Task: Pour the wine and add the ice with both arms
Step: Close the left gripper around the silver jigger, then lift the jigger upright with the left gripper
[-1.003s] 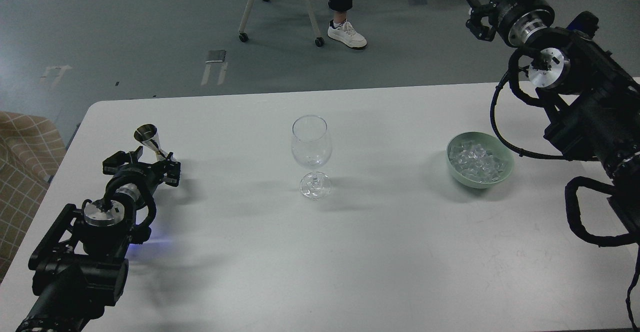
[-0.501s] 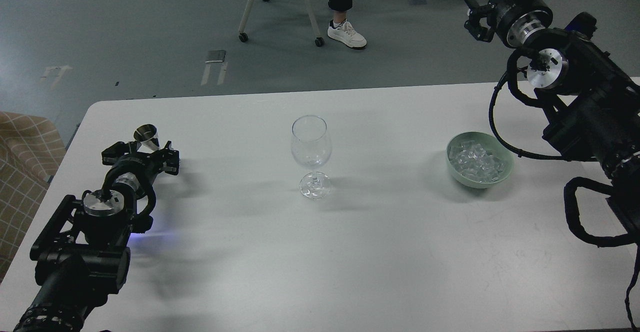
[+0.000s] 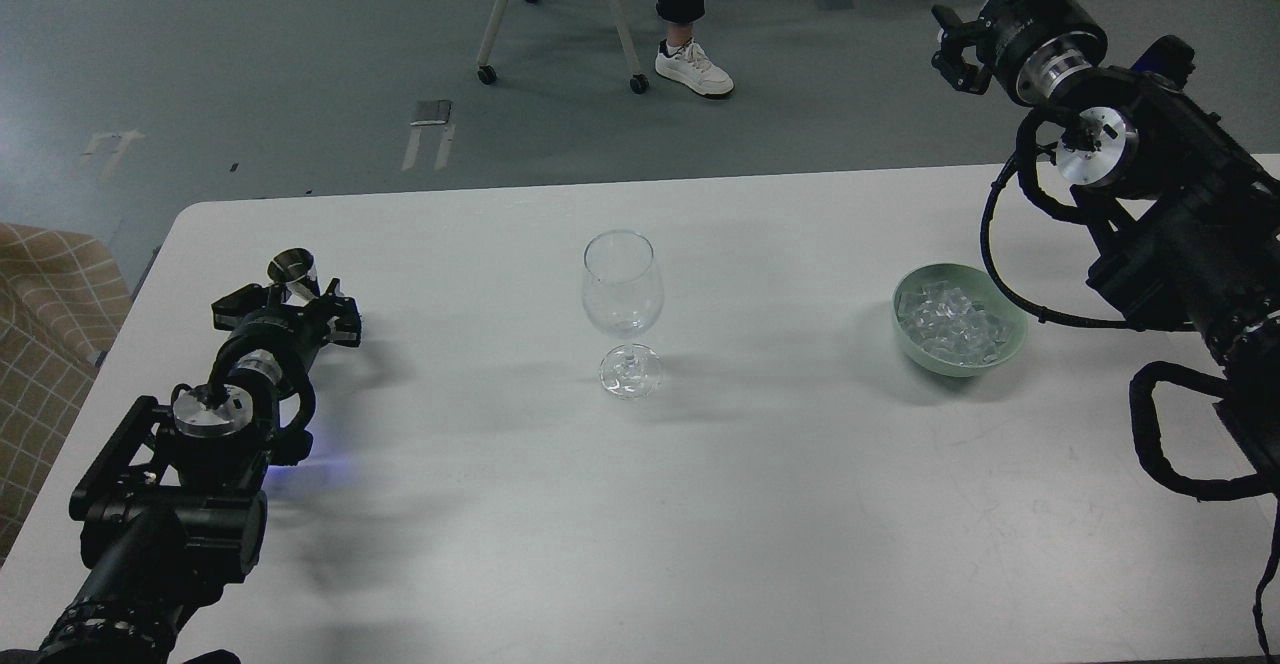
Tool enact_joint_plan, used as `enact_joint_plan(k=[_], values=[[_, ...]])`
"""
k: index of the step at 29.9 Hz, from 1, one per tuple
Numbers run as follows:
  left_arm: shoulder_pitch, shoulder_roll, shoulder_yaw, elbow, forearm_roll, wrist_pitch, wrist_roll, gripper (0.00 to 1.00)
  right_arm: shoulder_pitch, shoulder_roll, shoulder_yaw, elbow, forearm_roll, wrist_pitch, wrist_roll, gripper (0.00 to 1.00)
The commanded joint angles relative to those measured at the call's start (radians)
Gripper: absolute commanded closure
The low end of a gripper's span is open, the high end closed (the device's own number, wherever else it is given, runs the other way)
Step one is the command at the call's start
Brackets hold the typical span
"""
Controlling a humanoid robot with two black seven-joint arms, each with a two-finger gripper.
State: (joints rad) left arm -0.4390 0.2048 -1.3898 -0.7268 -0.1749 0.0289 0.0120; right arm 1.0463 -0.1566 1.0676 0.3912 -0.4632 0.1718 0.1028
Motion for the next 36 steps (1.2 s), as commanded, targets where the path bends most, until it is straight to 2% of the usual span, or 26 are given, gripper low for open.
enact_joint_plan(k=[1,6,10,27,36], values=[[-0.004,0.001,-0.002,0.004,0.000,-0.006,-0.001,0.54,-0.003,0.000,0.000,0.000,0.000,0.000,0.000,0.00],[-0.006,0.002,-0.002,0.004,0.000,-0.024,-0.001,0.55,-0.003,0.000,0.000,0.000,0.000,0.000,0.002,0.00],[-0.006,0.004,0.000,0.004,0.000,-0.040,0.000,0.60,-0.003,0.000,0.000,0.000,0.000,0.000,0.000,0.00],[-0.009,0.007,-0.005,0.003,-0.002,-0.109,-0.004,0.60,-0.006,0.000,-0.001,0.000,-0.002,0.002,0.000,0.00],[-0.007,0.007,-0.037,-0.013,0.000,-0.168,-0.003,0.68,-0.015,-0.001,0.000,0.002,-0.002,0.002,0.000,0.00]])
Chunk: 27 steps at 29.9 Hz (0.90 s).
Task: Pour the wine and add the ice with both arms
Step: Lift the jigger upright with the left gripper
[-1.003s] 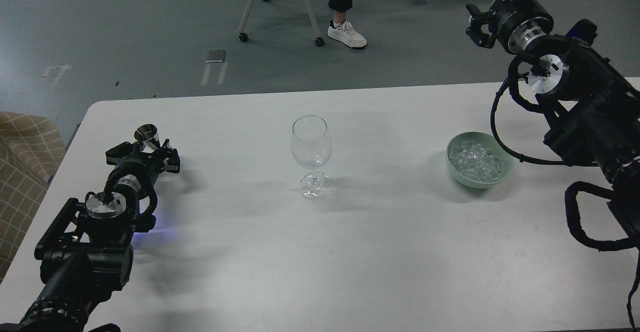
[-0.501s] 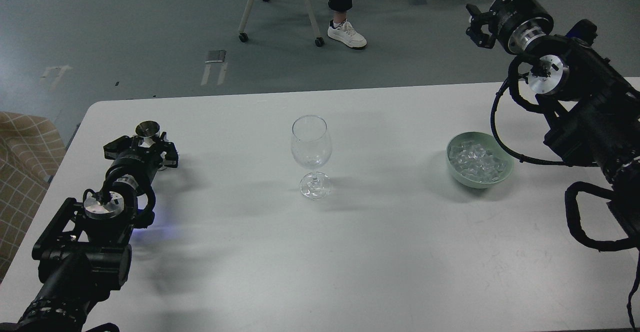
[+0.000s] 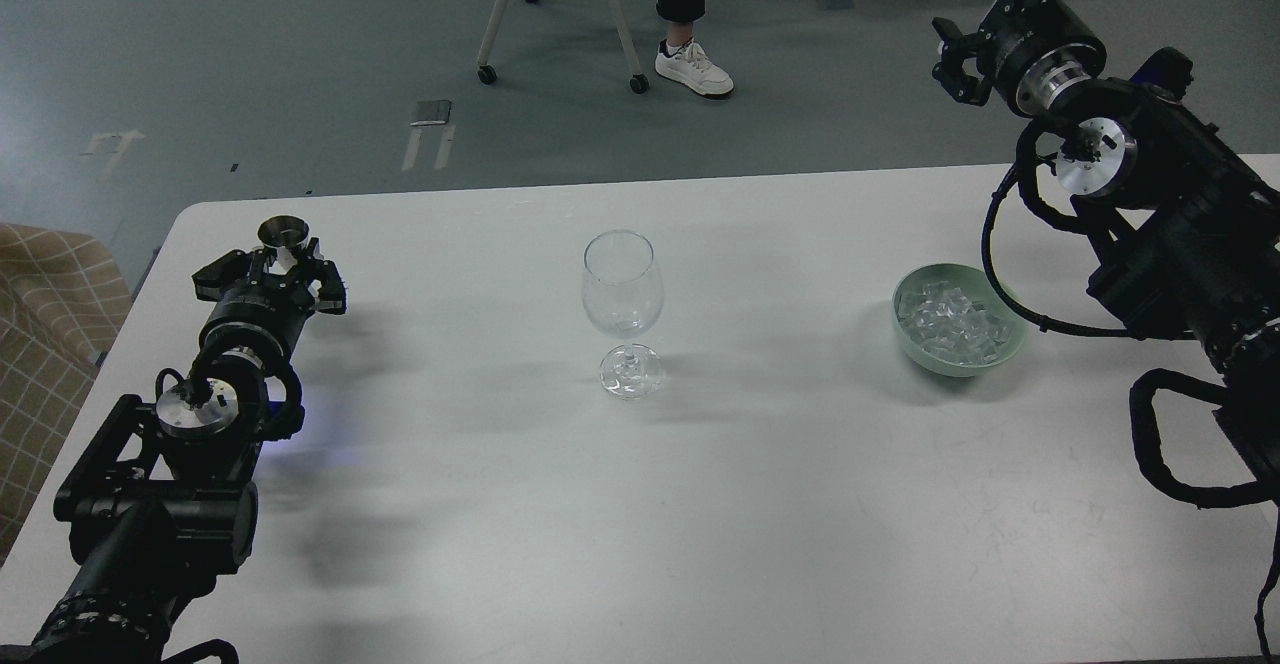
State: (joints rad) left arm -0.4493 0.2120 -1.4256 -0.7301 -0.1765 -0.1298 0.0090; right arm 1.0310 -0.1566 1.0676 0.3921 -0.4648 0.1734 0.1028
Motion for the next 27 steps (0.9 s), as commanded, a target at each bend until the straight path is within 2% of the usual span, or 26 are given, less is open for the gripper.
enact_joint_plan(k=[1,6,14,17,27], values=[[0.003,0.001,-0.002,-0.015,0.002,-0.010,0.000,0.69,0.000,-0.001,0.000,-0.001,0.000,0.000,0.000,0.00],[0.001,0.007,-0.021,-0.046,0.002,-0.010,0.000,0.70,0.000,-0.001,0.000,0.001,0.000,0.000,0.000,0.00],[0.003,0.024,-0.058,-0.169,0.002,0.003,-0.001,0.72,0.000,0.000,0.000,0.002,0.002,0.000,0.000,0.00],[0.001,0.030,-0.059,-0.173,0.002,0.003,-0.003,0.73,0.001,-0.001,0.000,0.002,0.000,0.000,0.000,0.00],[0.000,0.049,-0.058,-0.255,0.002,0.001,0.003,0.86,-0.002,-0.001,0.000,0.002,0.000,0.000,0.002,0.00]])
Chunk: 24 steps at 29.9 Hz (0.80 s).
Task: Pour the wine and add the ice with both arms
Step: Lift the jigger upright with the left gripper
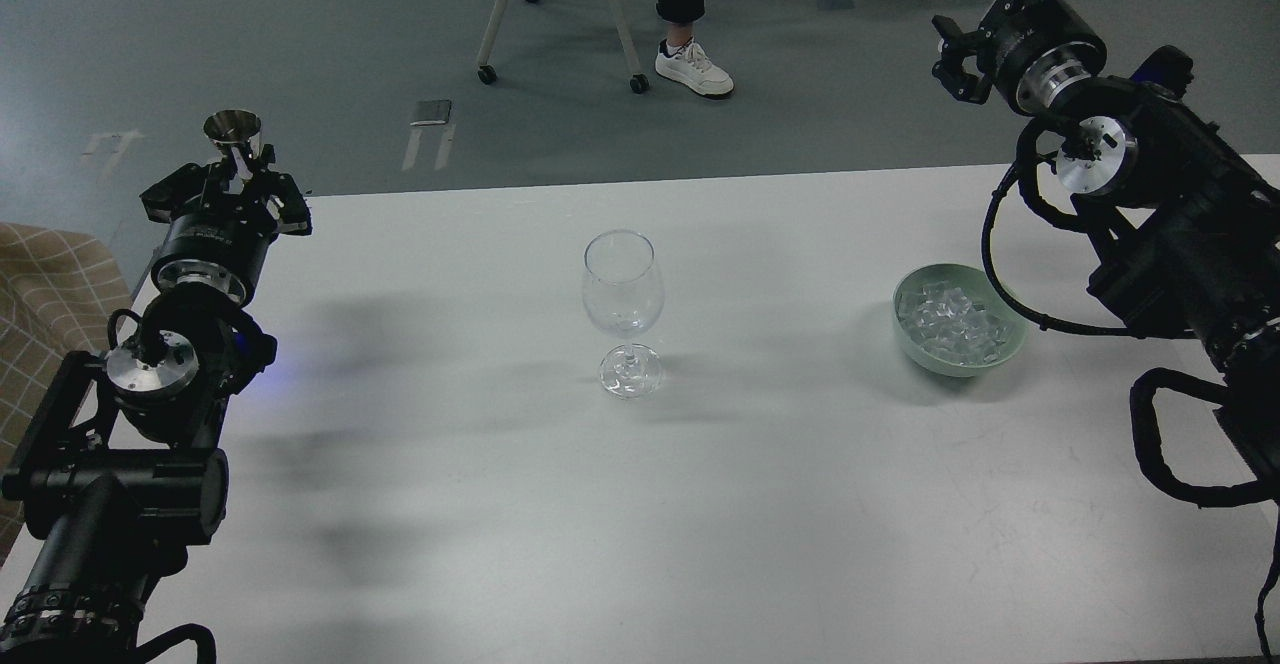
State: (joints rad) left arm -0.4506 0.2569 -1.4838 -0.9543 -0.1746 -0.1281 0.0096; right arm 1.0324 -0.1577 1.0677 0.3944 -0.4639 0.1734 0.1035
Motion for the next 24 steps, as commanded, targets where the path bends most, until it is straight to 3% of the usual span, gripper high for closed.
enact_joint_plan(k=[1,5,19,24], values=[[0.001,0.005,0.000,-0.037,0.000,0.001,0.001,0.87,-0.005,0.001,0.000,0.000,0.001,0.000,0.001,0.00],[0.016,0.007,0.008,-0.086,0.001,0.018,0.000,1.00,-0.009,0.001,0.000,0.000,-0.001,0.000,0.001,0.00],[0.098,-0.002,0.057,-0.204,0.003,0.036,0.006,1.00,-0.011,-0.002,0.000,0.014,0.001,0.000,-0.001,0.00],[0.128,-0.007,0.050,-0.258,0.001,0.035,0.035,1.00,-0.014,-0.026,0.000,0.032,0.001,0.000,-0.001,0.00]])
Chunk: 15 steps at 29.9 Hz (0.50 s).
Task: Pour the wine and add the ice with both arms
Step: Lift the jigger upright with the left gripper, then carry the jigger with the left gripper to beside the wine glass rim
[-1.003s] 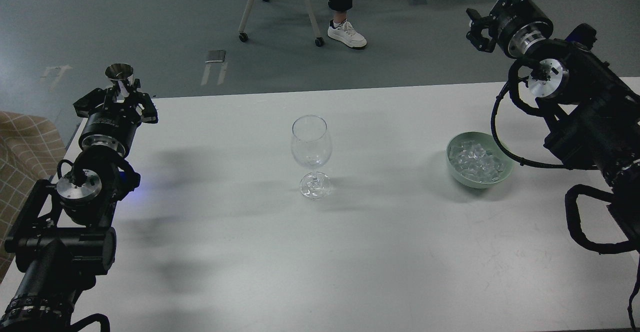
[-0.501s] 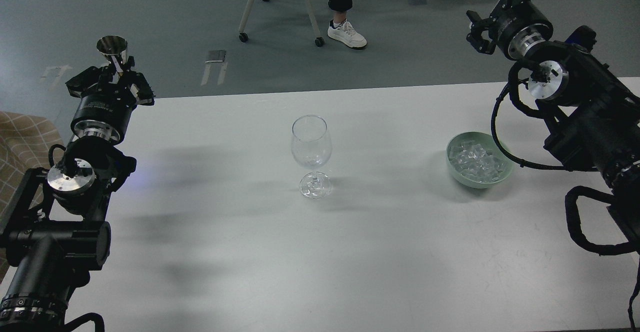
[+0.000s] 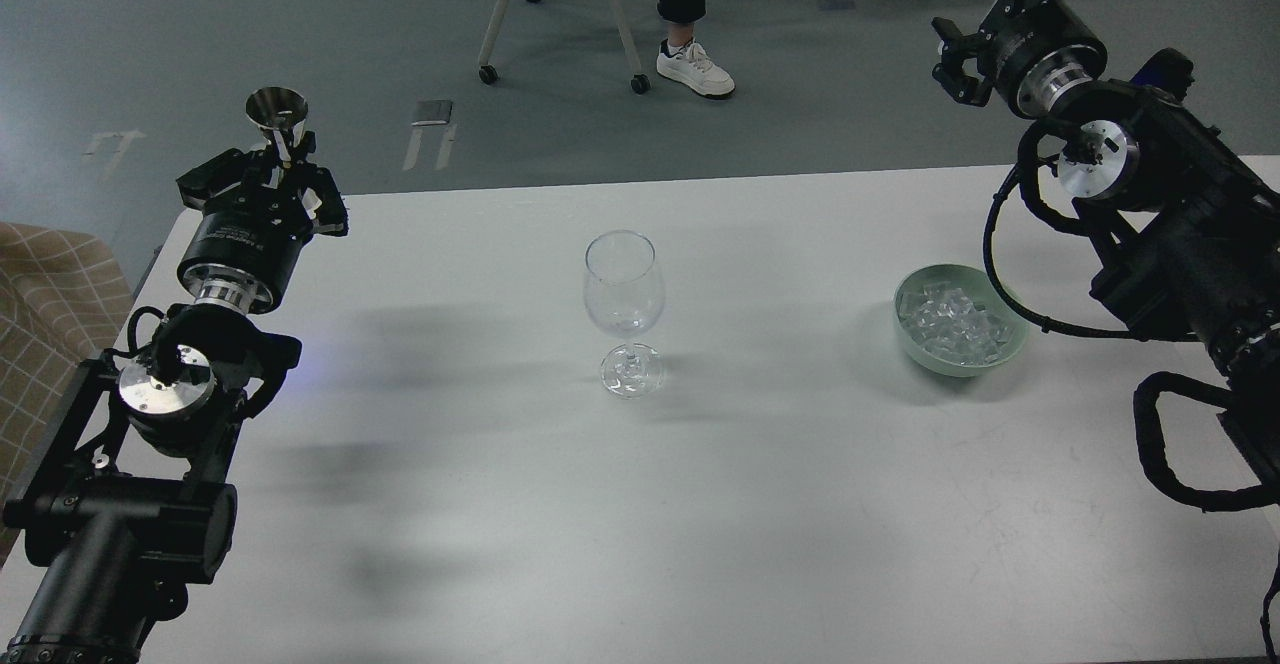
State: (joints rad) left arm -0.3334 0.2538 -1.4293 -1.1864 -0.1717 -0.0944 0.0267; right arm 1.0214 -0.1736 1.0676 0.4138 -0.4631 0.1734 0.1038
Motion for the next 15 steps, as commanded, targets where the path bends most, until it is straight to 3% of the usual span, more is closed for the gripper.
enact_joint_plan(k=[1,6,12,15], values=[[0.017,-0.007,-0.007,-0.045,-0.003,0.007,0.033,1.00,-0.010,-0.015,0.000,0.022,0.000,0.000,-0.001,0.00],[0.105,-0.021,-0.002,-0.191,-0.022,0.111,0.082,1.00,-0.043,-0.035,0.000,0.069,0.000,0.000,-0.001,0.00],[0.159,-0.045,0.003,-0.272,-0.022,0.122,0.108,1.00,-0.057,-0.057,0.000,0.089,0.000,0.000,-0.001,0.00],[0.171,-0.074,0.015,-0.372,-0.020,0.182,0.130,1.00,-0.066,-0.055,0.000,0.088,0.001,-0.002,-0.001,0.00]])
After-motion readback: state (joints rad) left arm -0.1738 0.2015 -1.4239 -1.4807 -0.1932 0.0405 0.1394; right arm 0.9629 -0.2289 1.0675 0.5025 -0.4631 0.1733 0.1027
